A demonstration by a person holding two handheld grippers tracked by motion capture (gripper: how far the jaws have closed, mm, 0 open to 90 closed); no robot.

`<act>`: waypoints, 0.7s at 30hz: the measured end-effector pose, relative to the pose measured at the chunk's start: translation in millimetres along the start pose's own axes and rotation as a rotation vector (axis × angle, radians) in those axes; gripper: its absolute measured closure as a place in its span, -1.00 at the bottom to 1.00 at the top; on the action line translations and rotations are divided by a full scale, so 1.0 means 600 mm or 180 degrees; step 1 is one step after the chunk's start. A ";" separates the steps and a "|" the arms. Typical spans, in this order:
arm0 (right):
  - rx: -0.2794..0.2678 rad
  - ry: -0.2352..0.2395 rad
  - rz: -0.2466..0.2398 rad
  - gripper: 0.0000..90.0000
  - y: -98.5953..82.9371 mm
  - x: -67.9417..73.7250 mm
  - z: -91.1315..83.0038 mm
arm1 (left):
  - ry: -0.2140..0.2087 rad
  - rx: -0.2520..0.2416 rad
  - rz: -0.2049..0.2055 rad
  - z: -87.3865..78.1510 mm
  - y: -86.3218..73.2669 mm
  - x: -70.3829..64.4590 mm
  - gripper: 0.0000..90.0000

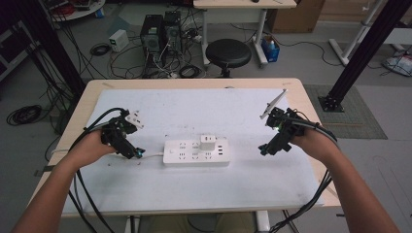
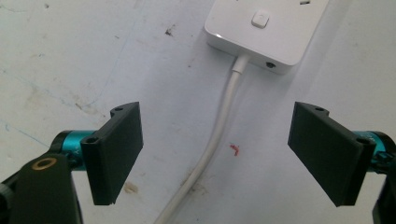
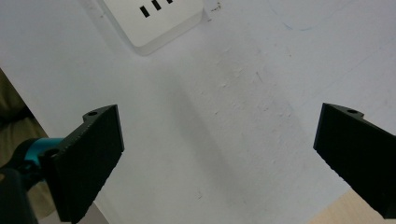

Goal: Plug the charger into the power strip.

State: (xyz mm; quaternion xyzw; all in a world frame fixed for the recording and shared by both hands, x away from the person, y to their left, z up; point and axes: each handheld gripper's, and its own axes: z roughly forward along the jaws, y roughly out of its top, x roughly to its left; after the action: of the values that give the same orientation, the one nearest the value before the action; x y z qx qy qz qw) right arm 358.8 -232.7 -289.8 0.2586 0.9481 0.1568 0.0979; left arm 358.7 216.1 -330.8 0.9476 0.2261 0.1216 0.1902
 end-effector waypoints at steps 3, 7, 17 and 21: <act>0.0018 0.0015 0.0005 -0.98 -0.002 -0.001 0.006 | 0.0012 -0.0026 -0.0010 0.000 -0.001 -0.001 -0.60; 0.0043 0.0022 0.0048 -0.98 -0.002 -0.001 0.013 | 0.0030 -0.0033 -0.0040 -0.001 -0.003 0.000 -0.60; 0.0056 0.0087 0.0066 -0.98 -0.007 0.000 0.029 | 0.0020 -0.0028 -0.0069 0.006 -0.005 0.000 -0.60; 0.0045 0.0095 0.0067 -0.98 -0.009 0.000 0.034 | 0.0018 -0.0035 -0.0060 0.007 -0.003 0.000 -0.60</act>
State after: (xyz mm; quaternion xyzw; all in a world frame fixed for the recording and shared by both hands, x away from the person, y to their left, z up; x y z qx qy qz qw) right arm 361.5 -232.0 -310.5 0.2669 0.9478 0.1550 0.0803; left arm 359.4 216.3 -335.6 0.9440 0.2348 0.1238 0.1959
